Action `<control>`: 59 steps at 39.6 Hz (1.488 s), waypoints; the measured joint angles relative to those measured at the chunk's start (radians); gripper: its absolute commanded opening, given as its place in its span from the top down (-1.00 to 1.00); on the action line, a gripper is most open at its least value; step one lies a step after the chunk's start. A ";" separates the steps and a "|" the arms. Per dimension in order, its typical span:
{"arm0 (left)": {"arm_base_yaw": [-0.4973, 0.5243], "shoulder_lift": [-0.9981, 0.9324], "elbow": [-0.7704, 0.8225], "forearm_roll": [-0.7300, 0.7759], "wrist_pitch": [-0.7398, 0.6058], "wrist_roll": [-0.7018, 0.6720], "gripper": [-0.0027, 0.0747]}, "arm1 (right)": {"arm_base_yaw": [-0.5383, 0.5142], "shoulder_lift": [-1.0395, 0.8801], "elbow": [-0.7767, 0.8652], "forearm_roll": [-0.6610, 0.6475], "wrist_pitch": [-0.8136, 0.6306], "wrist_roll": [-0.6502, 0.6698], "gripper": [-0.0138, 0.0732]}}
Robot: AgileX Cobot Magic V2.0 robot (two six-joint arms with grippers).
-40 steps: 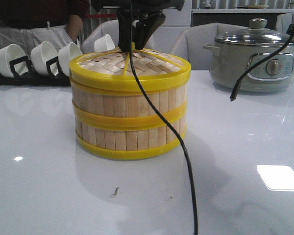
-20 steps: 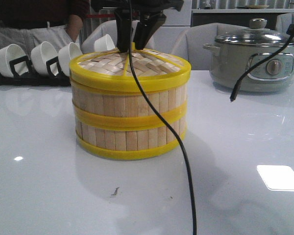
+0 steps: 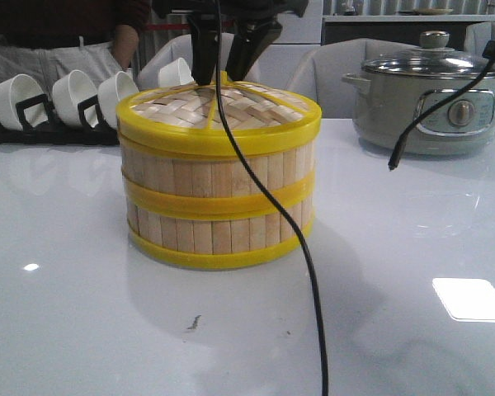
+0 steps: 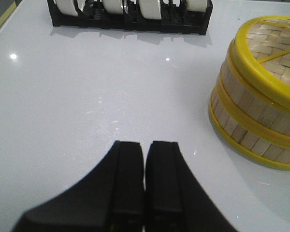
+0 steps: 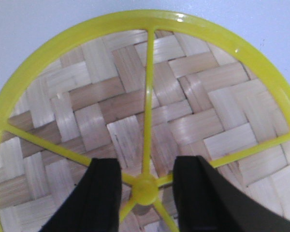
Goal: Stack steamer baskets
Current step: 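Open the right gripper and raise it off the lid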
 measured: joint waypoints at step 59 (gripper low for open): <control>0.000 0.000 0.000 0.000 0.000 0.000 0.71 | -0.503 -1.316 1.469 -0.030 -0.809 0.000 -0.18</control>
